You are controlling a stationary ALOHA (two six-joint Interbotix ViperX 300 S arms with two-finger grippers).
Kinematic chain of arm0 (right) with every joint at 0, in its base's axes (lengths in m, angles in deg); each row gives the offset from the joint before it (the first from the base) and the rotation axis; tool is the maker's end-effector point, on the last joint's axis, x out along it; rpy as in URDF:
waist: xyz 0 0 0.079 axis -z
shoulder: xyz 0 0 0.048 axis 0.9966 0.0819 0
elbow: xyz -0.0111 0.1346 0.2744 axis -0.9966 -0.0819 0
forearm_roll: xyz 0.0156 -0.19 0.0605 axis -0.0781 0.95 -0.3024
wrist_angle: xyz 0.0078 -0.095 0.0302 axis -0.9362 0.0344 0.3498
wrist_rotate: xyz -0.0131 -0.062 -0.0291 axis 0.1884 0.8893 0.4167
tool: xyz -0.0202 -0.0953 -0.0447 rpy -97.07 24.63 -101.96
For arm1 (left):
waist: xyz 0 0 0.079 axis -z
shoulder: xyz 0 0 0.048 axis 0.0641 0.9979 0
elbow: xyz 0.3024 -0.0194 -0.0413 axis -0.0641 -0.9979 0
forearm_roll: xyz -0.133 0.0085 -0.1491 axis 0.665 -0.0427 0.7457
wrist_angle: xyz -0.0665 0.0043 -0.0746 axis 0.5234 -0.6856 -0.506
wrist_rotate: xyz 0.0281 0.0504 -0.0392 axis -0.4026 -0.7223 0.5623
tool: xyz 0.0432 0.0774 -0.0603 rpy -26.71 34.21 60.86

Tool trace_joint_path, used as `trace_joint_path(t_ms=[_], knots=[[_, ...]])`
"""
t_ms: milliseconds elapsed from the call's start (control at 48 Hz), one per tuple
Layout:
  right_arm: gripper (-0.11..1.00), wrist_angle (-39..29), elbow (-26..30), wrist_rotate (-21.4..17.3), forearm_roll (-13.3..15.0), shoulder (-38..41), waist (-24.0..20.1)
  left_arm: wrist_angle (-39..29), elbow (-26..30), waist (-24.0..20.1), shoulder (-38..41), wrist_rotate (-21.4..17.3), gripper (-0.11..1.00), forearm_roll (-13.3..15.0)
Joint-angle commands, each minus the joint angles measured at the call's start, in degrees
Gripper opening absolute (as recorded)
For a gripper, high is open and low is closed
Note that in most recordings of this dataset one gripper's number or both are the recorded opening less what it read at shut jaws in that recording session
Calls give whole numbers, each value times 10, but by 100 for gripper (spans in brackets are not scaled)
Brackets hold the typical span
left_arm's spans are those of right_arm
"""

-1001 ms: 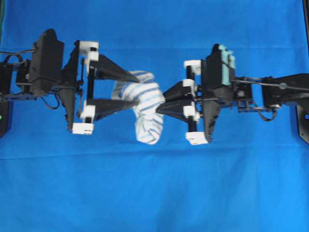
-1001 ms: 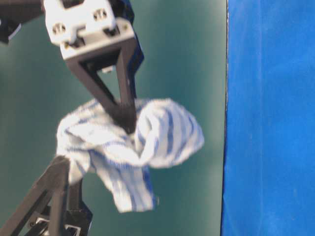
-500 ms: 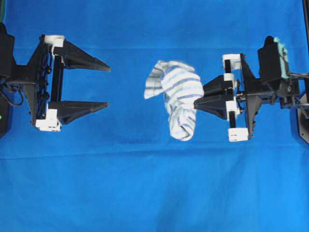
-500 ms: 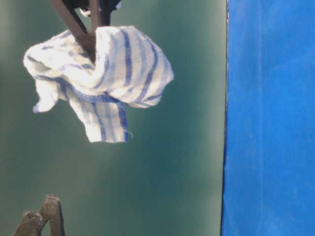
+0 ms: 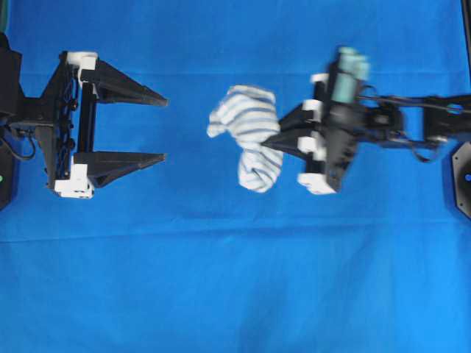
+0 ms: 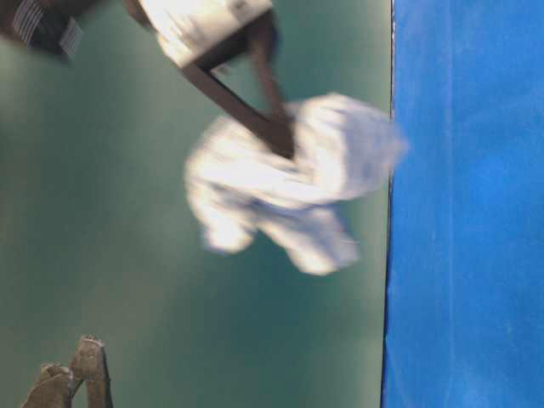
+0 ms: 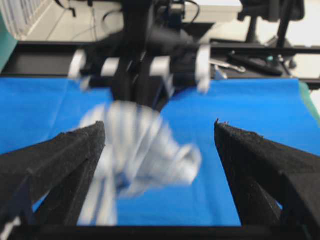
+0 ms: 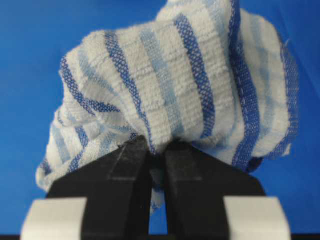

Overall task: Hand over the towel.
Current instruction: 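Lower the towel with the right gripper onto the table center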

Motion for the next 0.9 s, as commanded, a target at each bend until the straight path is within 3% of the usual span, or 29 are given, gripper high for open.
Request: trace_joint_path(t_ms=[0, 188, 334, 876], knots=[[6, -47, 43, 1, 4, 45, 11, 4, 7, -2, -2, 1, 93, 0], [6, -89, 85, 4, 16, 149, 15, 2, 7, -2, -1, 1, 93, 0], [6, -91, 95, 4, 18, 186, 15, 2, 7, -2, -1, 0, 93, 0], [6, -112, 97, -7, 16, 190, 15, -3, 7, -2, -1, -1, 93, 0]])
